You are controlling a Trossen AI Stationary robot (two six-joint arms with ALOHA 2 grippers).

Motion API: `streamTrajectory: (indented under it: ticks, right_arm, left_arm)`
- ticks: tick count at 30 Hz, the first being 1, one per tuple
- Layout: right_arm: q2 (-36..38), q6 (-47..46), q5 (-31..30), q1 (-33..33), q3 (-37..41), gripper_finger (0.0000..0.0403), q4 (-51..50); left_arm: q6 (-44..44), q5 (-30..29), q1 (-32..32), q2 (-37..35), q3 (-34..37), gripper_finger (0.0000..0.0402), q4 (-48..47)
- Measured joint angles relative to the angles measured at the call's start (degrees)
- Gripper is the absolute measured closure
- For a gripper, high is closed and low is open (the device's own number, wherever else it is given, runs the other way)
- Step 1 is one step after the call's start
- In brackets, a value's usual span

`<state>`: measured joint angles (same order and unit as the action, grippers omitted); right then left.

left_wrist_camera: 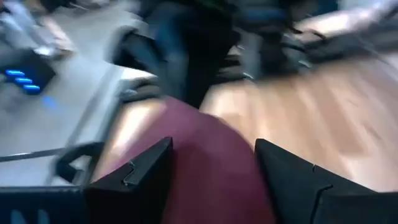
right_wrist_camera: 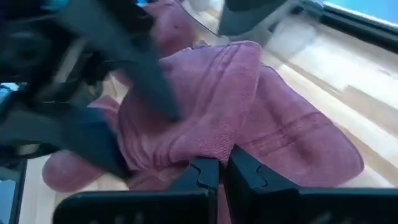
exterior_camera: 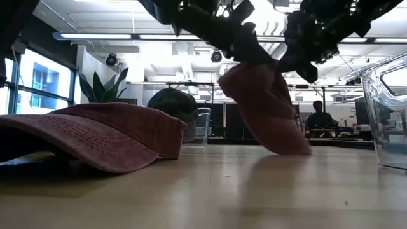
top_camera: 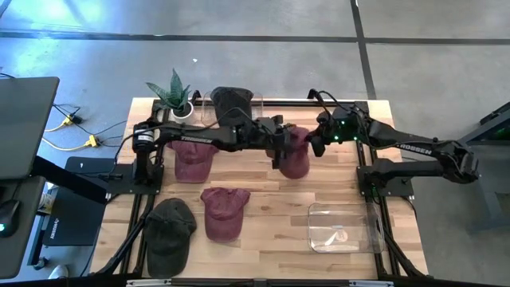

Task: Pick & Place hat
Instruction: Put the top right red cap into the bottom transparent bin

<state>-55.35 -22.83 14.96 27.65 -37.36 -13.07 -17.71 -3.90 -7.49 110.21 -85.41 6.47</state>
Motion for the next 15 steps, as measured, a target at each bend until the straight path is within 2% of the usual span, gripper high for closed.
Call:
streamTrajectory:
  ticks: [2,4,9,12,15]
  right_arm:
    - [0.0,0.2,-0.1,-0.7,0.0,0.0398,0.6]
    - [0.0,0.2,-0.1,-1.1,0.0,0.0396,0.7]
    - [0.6,0.3,0.4,-2.2,0.0,0.0400,0.3]
    - [1.7,0.7,2.0,-3.1,0.0,0.0396,-0.4]
    - [2.8,2.9,3.6,-4.8,-0.1,0.0392,-2.0]
  left_arm:
    - [0.7,-2.1,-0.2,1.2,-0.4,0.0183,1.9]
    - [1.5,-4.6,-0.4,1.5,-0.2,0.0183,0.0]
    - [1.0,-5.4,-0.4,1.4,-0.3,0.0189,-5.4]
    - [-1.1,-4.1,-0.4,1.4,-0.2,0.0221,-8.6]
    - [-3.5,-2.7,-0.4,1.2,-0.2,0.0277,-9.2]
